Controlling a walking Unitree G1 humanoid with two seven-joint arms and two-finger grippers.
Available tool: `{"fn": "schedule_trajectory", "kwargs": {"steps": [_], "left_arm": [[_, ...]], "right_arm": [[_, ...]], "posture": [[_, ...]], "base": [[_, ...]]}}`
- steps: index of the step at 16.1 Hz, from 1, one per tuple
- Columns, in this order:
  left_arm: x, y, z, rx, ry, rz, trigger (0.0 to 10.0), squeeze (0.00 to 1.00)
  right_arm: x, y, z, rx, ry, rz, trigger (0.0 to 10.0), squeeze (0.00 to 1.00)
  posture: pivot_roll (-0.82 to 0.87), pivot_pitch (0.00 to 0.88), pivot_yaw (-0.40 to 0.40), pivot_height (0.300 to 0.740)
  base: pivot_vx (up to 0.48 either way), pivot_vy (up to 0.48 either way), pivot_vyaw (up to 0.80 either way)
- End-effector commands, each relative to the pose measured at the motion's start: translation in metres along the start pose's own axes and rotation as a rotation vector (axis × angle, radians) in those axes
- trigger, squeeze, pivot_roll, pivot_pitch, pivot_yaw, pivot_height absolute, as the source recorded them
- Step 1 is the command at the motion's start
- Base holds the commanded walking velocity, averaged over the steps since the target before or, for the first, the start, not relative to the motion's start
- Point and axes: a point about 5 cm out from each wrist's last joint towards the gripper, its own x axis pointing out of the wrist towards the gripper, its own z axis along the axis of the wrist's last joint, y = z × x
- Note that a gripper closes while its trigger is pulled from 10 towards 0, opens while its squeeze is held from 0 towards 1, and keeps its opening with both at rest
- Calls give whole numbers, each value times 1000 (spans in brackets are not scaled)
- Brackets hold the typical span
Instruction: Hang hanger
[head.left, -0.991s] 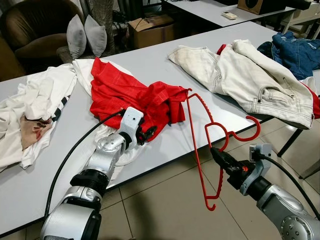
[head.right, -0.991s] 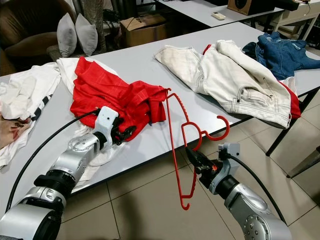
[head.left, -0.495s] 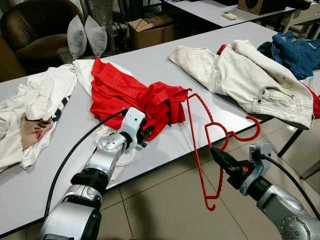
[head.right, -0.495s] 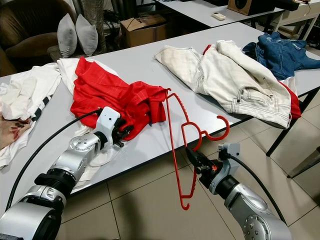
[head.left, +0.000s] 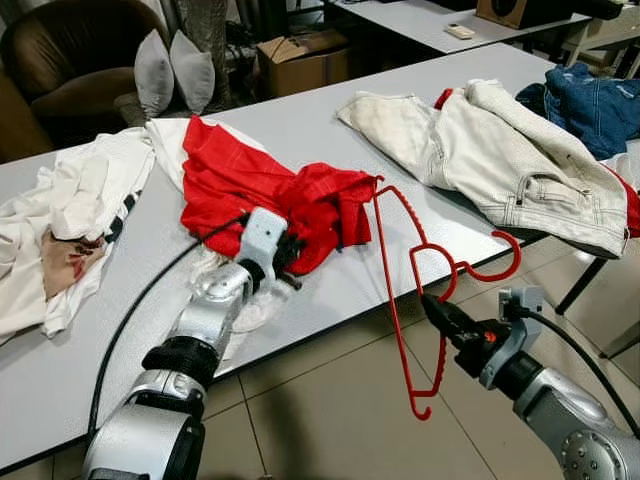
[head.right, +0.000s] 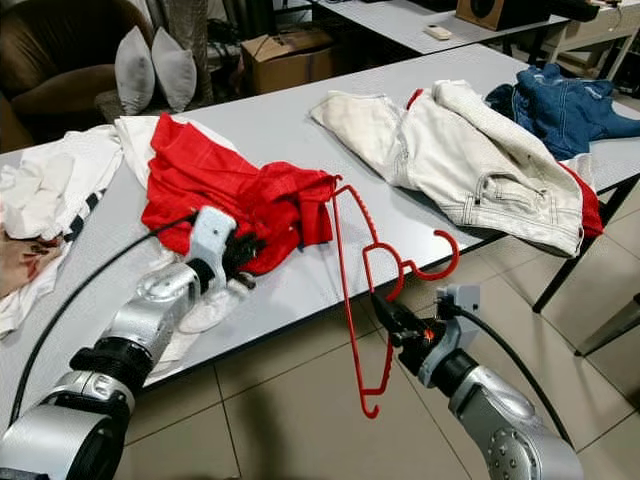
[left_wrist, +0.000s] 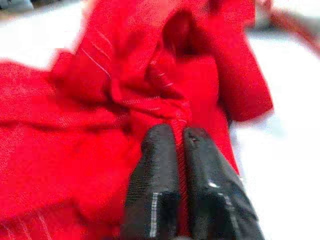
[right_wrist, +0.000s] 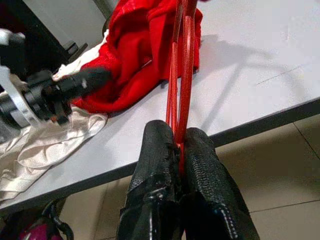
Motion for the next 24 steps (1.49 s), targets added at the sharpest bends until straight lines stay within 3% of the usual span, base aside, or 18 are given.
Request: {"fn": "schedule_trajectory", "kwargs": {"steps": [1,3,4,6,11,15,18,24], "left_arm": [[-1,10,24,-5,-147,23,0,0],[-5,15,35,1,-235,16,0,0],[-14,23,54,43,-369,4,0,0],[-19,27,62,108,-408,-15,0,0],[-21,23,66,166,-431,-40,0,0],[-14,26,67,178,-391,31,0,0],[-14,25,76,176,-452,30,0,0],[-30,18,86,235,-605,-35,0,0]], "right_arm": [[4,3,5,-27,-7,21,10000,0],[5,5,7,-30,-9,34,10000,0],[8,9,10,-33,-5,67,10000,0],[12,16,12,-39,7,122,10000,0],[14,31,5,-42,77,252,10000,0],[7,33,3,-30,75,255,10000,0],[4,24,-6,14,112,170,10000,0],[14,0,-13,106,131,67,10000,0]], "posture": [[-303,0,101,740],[-304,0,99,740],[-303,0,96,740],[-298,0,86,740],[-290,0,73,740],[-300,0,85,740],[-307,0,102,740],[-292,0,88,740]], "base": [[0,0,0],[0,0,0],[0,0,0],[0,0,0],[0,0,0],[0,0,0],[0,0,0],[0,0,0]]}}
